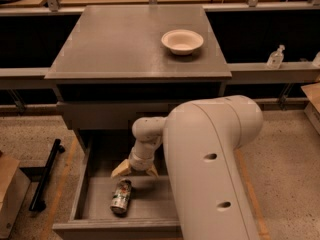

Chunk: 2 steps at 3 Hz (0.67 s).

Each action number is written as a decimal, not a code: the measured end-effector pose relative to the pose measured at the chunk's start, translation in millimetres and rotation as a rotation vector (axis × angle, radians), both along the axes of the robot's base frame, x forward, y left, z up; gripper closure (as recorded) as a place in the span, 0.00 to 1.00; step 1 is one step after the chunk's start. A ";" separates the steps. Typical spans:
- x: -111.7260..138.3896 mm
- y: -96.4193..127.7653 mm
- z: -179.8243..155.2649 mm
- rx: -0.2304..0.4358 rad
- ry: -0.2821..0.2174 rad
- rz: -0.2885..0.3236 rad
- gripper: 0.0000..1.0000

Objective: Pick 7up can from middle drawer and place on counter

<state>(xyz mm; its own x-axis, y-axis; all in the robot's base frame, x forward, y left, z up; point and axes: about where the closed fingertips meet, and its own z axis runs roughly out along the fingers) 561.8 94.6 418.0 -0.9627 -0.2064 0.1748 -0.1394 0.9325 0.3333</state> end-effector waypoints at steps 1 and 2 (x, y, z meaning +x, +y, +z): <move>-10.8 21.7 -28.4 -0.012 0.060 -0.002 0.00; -25.6 41.7 -50.9 0.012 0.120 0.009 0.17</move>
Offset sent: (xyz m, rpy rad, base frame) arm -0.0410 0.0672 -0.0749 0.0481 0.1893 0.0235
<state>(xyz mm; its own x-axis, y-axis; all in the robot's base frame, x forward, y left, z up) 536.2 136.3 367.1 -0.9329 -0.2180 0.2866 -0.1063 0.9272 0.3590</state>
